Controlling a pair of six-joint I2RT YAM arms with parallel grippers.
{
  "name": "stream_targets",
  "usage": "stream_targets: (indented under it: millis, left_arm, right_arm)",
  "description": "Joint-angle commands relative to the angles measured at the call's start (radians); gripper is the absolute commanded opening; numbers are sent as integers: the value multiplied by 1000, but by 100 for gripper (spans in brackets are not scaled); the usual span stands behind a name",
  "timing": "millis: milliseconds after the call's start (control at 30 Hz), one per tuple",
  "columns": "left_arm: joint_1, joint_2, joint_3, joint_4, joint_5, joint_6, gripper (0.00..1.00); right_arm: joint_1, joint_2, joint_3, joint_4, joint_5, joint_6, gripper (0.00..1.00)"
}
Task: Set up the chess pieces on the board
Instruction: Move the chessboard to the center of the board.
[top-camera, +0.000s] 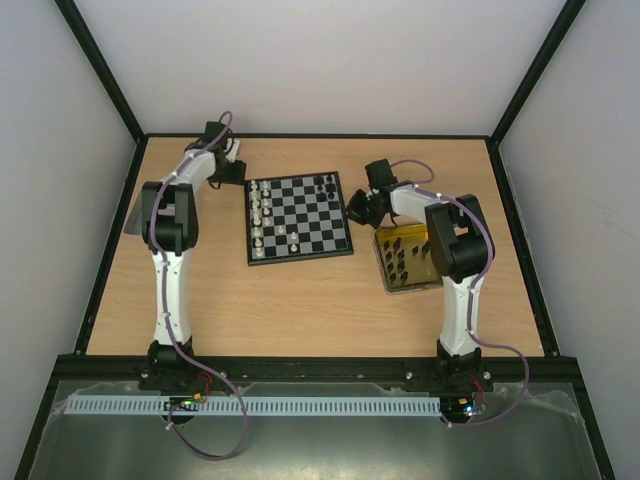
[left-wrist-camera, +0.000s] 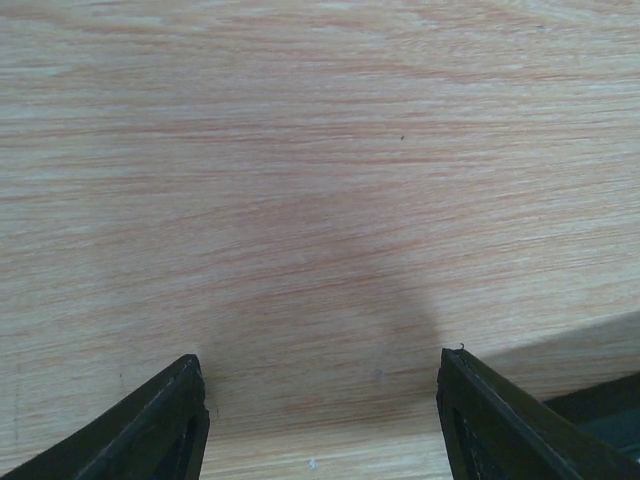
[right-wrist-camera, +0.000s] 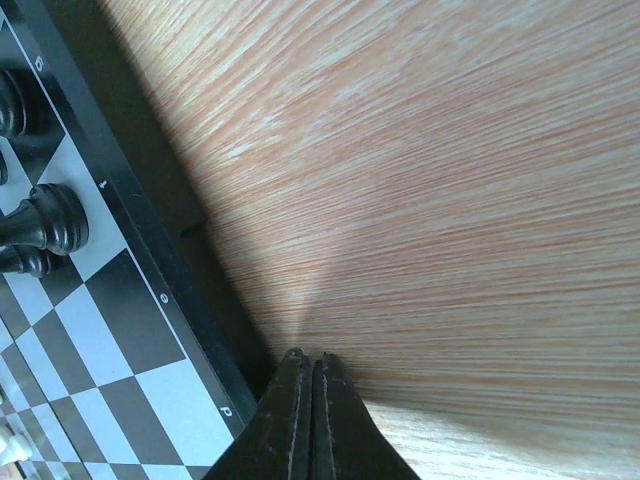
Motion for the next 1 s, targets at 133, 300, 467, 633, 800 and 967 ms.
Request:
stream_targets:
  millis: [133,300,467,633,800,967]
  left_arm:
    - [-15,107,27,-140,-54,21,64]
    - [-13,141,101,-154,-79,14,64]
    - [-13,176,179,-188,-70,8,64]
    - [-15,177,161,-190,-56,9,64]
    - [-16,144,92,-161,-48,16,65]
    - [-18,129,71,-158,-45,20,67]
  right_arm:
    - [18,-6,-9,-22,2,-3,2]
    - [20,-3,-7,-23,2,-6,2]
    - [19,3,7,-37,4,-13,2]
    - [19,6,13,-44,6,-16,2]
    - [20,8,4,-36,2,-13,2]
    - [23,-2,-16,-23,-2,-7,2]
